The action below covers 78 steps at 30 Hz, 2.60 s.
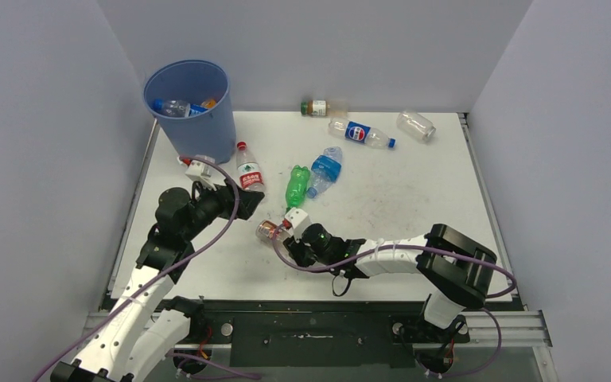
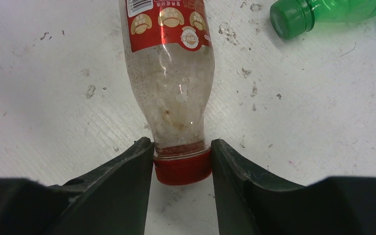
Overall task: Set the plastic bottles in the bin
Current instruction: Pick up the plastic bottle at the center of the board.
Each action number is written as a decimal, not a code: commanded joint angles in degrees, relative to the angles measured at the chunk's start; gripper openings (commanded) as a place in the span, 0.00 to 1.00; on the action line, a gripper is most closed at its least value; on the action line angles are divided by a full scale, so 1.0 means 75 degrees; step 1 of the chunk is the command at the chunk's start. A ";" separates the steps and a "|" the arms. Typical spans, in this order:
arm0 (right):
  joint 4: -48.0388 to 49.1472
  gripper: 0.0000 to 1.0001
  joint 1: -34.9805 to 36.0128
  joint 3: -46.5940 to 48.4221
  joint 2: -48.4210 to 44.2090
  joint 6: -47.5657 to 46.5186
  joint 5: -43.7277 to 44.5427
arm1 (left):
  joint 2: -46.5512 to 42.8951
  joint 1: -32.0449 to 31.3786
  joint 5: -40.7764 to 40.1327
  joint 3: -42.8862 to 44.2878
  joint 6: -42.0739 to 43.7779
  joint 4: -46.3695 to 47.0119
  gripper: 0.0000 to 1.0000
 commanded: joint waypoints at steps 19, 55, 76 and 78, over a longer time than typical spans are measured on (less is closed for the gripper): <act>-0.5584 0.05 0.0177 0.1331 -0.4013 0.0965 -0.0370 | -0.0317 -0.1041 0.1239 0.0042 0.0957 0.1419 0.80; -0.7612 0.05 0.0151 0.3906 -0.4364 0.1045 -0.2290 | 0.0741 -0.5205 -0.0619 0.1702 0.8836 -0.3221 0.54; -0.1727 0.90 0.0165 0.0705 -0.8238 0.1327 -0.0596 | -0.0282 -0.5273 -0.0925 -0.1992 0.0989 0.6235 0.08; -0.1415 0.90 0.0165 0.0419 -0.8257 0.1489 -0.0522 | -0.0107 -0.5275 -0.1077 -0.2085 0.0348 0.6833 0.07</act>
